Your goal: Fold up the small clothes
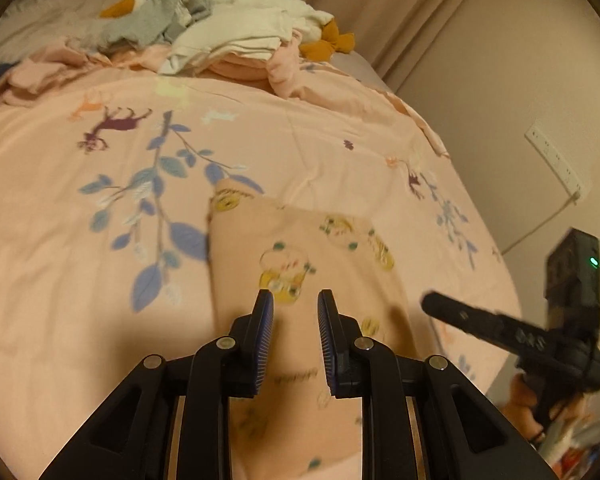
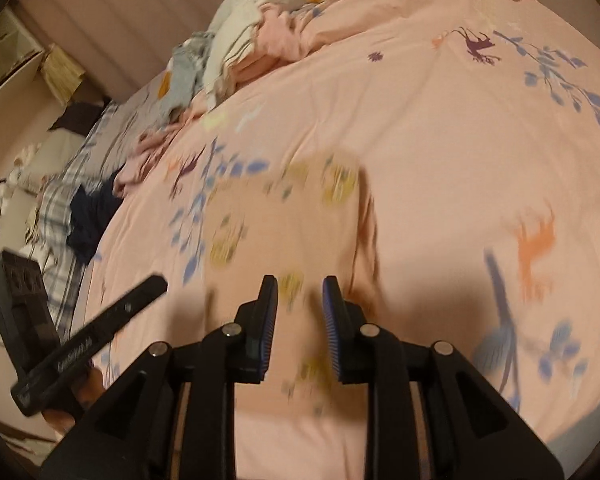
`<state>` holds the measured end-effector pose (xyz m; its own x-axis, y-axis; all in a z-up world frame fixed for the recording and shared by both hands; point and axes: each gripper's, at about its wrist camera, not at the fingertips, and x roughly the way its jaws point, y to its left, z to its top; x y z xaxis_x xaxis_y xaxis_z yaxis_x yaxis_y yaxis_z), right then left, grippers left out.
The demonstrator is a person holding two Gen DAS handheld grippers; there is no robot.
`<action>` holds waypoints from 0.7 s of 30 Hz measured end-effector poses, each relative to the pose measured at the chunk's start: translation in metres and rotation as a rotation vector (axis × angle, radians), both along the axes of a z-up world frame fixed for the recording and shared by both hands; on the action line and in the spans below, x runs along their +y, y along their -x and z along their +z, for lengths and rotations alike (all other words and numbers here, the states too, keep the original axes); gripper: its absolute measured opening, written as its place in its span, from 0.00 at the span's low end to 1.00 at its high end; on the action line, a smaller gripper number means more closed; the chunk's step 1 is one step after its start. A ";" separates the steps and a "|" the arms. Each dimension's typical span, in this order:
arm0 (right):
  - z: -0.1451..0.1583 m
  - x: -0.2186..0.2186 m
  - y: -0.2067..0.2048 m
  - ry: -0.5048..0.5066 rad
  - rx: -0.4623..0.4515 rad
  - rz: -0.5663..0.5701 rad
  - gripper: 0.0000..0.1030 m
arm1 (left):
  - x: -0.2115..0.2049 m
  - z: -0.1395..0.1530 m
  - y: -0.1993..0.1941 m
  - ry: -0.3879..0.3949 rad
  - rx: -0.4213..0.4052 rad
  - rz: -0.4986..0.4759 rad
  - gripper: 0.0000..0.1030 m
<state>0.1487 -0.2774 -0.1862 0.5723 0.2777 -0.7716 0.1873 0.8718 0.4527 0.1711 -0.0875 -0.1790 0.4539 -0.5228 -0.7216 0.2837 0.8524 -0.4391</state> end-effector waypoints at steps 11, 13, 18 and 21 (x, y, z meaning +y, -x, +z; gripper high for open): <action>-0.066 -0.029 -0.089 0.109 0.184 -0.074 0.19 | 0.006 -0.062 -0.026 -0.020 0.112 0.020 0.19; -0.069 -0.037 -0.086 0.052 0.133 -0.070 0.19 | 0.008 -0.062 -0.025 -0.013 0.104 0.008 0.19; -0.069 -0.040 -0.091 0.036 0.135 -0.072 0.18 | 0.006 -0.058 -0.011 -0.057 0.061 -0.007 0.19; -0.066 -0.026 -0.096 0.132 0.129 -0.057 0.18 | 0.007 -0.059 -0.004 -0.078 0.049 -0.015 0.19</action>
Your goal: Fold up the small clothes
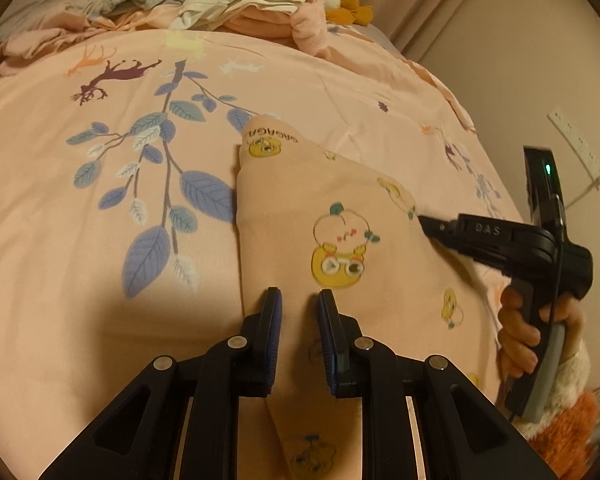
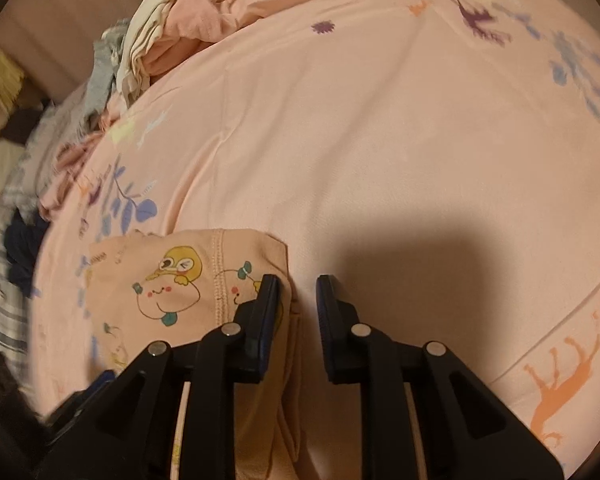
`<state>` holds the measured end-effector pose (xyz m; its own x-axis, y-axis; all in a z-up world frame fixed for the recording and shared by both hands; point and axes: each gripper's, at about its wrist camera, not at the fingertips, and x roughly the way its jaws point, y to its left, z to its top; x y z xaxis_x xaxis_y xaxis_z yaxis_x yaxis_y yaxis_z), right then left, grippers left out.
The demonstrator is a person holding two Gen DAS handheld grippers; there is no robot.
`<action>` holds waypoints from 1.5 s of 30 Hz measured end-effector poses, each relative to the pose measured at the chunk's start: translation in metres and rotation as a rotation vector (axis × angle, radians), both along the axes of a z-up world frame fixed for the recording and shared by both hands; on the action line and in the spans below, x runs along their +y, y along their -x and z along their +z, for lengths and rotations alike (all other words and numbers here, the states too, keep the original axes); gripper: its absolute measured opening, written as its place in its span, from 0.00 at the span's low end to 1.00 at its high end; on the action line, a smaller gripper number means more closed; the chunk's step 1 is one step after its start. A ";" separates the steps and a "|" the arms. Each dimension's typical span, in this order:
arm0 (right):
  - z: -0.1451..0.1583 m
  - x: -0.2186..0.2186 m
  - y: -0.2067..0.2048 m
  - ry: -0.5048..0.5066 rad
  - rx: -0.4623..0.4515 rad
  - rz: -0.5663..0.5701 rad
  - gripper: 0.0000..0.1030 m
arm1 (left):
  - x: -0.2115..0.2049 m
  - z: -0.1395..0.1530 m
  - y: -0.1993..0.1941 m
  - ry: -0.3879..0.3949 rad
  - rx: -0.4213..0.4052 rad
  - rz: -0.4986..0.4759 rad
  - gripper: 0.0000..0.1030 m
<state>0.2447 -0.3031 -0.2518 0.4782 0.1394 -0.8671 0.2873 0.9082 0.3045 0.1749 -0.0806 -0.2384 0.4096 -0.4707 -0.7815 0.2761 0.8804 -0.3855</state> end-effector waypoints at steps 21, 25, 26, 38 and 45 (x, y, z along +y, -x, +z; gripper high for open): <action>-0.008 -0.006 0.114 -0.086 -0.037 0.027 0.33 | 0.046 -0.009 0.055 0.188 0.226 -0.003 0.32; -0.011 -0.014 0.131 -0.224 -0.067 0.011 0.43 | 0.037 -0.004 0.065 0.173 0.196 -0.017 0.54; -0.012 -0.016 0.135 -0.245 -0.072 0.013 0.43 | 0.035 -0.001 0.068 0.155 0.182 -0.020 0.58; 0.000 0.001 0.160 -0.292 -0.034 0.046 0.70 | 0.028 0.027 0.085 0.085 0.043 -0.022 0.76; 0.017 0.011 0.160 -0.273 -0.041 0.076 0.75 | 0.040 0.036 0.083 0.142 0.047 -0.020 0.93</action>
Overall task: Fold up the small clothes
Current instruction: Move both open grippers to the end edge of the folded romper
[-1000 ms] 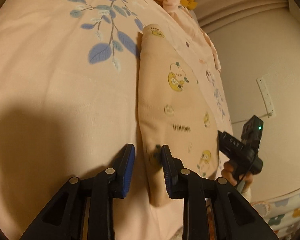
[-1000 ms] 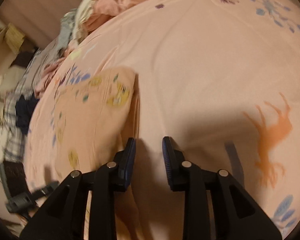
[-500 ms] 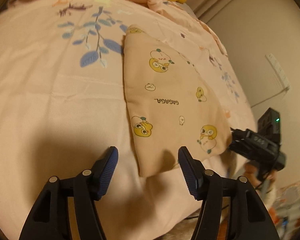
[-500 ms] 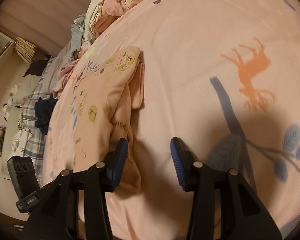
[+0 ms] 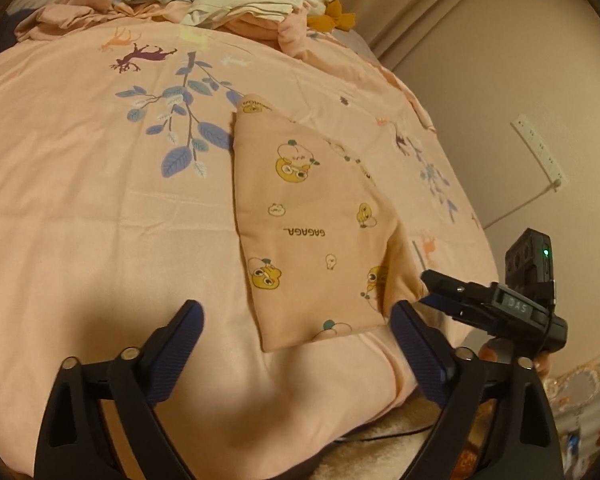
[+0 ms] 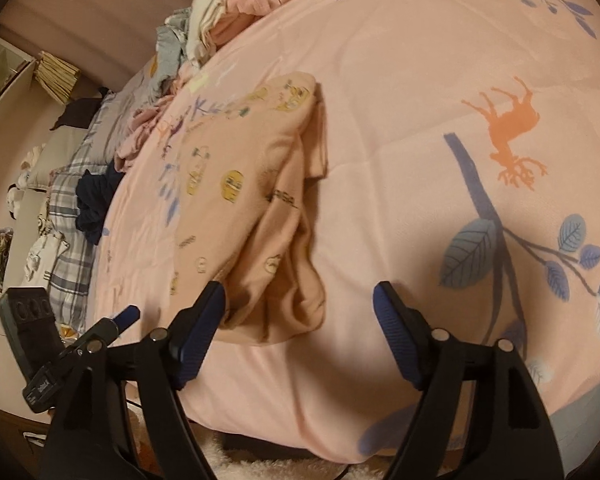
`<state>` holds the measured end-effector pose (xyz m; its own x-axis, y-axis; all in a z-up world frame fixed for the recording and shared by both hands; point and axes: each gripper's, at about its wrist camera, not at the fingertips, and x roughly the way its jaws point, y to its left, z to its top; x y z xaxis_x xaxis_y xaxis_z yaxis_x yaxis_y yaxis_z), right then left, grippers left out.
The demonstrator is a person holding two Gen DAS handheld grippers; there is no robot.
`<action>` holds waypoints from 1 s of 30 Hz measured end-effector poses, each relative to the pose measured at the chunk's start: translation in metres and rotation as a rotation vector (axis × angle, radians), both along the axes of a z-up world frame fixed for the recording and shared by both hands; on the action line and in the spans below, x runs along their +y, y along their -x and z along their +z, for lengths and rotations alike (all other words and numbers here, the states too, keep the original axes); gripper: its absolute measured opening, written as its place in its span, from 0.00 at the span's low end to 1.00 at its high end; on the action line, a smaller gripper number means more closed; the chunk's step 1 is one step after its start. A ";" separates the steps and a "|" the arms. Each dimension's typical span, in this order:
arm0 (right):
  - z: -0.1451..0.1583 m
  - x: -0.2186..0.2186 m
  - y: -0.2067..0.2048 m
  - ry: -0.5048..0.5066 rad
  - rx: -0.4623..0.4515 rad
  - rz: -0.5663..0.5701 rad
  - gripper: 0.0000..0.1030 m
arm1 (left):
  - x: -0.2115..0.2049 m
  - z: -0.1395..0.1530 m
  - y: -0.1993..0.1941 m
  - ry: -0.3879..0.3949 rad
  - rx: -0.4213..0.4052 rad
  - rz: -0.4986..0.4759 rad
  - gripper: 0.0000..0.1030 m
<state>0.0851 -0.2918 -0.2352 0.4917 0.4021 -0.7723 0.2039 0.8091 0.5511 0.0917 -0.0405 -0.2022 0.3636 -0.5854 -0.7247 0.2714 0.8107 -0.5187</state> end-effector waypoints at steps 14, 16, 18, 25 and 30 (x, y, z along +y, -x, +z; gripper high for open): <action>0.032 0.003 -0.021 0.003 -0.098 0.087 0.89 | 0.010 -0.003 -0.049 0.070 0.072 0.042 0.94; 0.024 -0.002 -0.034 -0.053 -0.075 0.080 0.89 | 0.005 -0.007 -0.056 0.036 0.068 0.041 0.94; 0.019 -0.006 -0.039 -0.092 -0.065 0.066 0.89 | 0.004 -0.010 -0.061 0.056 0.070 0.039 0.94; 0.000 -0.015 -0.057 -0.146 -0.016 0.073 0.90 | -0.004 -0.033 -0.085 0.131 0.168 -0.013 0.96; -0.019 -0.023 -0.068 -0.242 0.016 0.078 0.90 | -0.009 -0.050 -0.098 0.216 0.246 -0.052 0.97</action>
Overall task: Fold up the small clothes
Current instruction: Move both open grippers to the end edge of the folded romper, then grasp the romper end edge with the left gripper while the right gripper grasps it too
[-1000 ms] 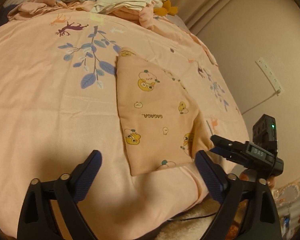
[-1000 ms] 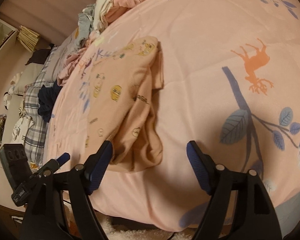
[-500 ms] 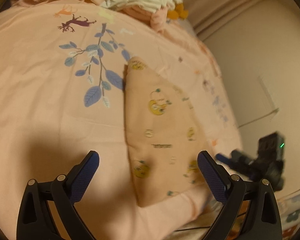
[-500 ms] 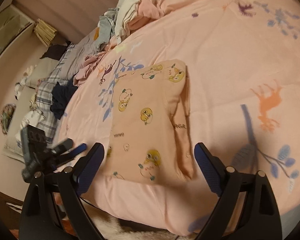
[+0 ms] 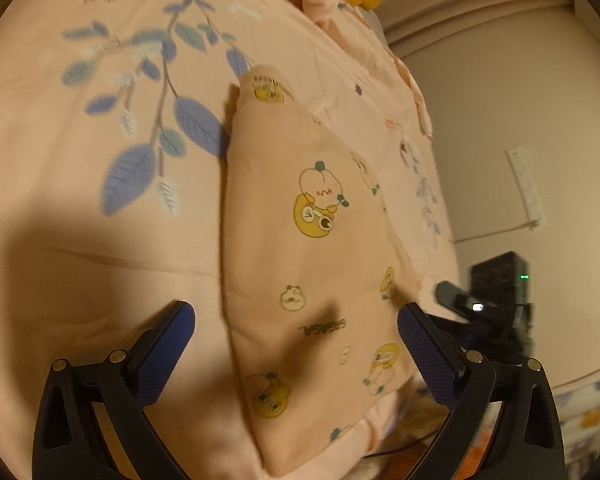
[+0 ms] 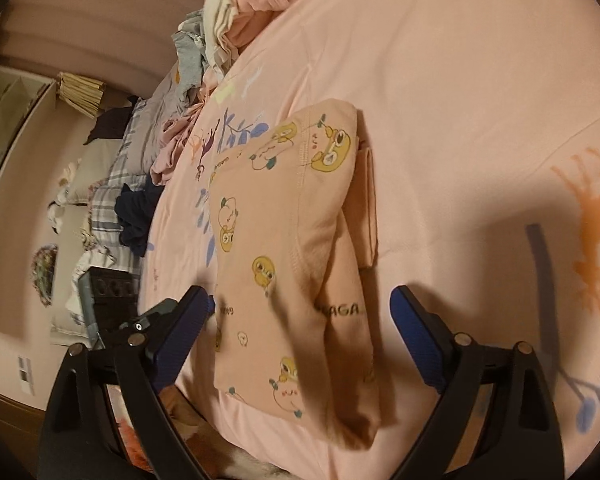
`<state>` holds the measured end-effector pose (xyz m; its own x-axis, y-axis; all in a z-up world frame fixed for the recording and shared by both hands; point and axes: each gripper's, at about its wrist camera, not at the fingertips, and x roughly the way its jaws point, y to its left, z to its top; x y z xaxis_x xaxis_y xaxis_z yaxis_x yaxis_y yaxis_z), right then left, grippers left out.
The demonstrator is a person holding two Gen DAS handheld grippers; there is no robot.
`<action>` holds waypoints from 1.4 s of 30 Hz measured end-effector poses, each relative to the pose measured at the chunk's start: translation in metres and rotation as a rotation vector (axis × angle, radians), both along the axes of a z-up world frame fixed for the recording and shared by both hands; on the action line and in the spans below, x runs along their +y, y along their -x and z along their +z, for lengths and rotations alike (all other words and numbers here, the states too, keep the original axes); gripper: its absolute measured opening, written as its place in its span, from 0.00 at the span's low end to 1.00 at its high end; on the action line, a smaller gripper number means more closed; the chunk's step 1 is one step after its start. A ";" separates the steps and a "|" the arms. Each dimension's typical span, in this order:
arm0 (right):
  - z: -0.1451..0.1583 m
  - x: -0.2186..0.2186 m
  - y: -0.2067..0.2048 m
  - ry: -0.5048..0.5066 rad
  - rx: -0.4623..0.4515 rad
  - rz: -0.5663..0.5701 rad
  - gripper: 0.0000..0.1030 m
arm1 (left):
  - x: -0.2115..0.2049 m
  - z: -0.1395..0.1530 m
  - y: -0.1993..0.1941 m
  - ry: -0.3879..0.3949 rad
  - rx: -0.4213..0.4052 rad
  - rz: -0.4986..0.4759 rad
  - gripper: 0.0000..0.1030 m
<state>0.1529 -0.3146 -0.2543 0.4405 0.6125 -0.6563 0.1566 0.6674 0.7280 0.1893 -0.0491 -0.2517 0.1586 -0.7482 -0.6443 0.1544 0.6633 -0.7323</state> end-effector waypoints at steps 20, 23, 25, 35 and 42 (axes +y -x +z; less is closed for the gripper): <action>-0.027 0.006 -0.013 -0.187 -0.004 0.060 0.67 | -0.026 -0.014 -0.018 0.219 0.098 -0.130 0.89; -0.030 0.005 -0.011 -0.154 -0.003 0.042 0.50 | -0.023 -0.018 -0.020 0.086 0.106 -0.076 0.46; -0.034 0.000 -0.008 -0.150 -0.005 0.027 0.38 | -0.022 -0.023 -0.019 0.045 0.099 -0.049 0.35; -0.035 0.008 -0.004 -0.007 -0.058 -0.012 0.20 | -0.038 -0.019 -0.009 -0.064 0.007 -0.019 0.24; -0.017 0.017 -0.002 0.079 -0.077 -0.023 0.21 | -0.073 0.029 0.011 -0.281 -0.214 -0.048 0.16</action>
<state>0.1550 -0.2981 -0.2715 0.5049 0.5490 -0.6661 0.1186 0.7202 0.6835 0.1782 -0.1223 -0.2232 0.2816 -0.5561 -0.7820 0.3201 0.8227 -0.4698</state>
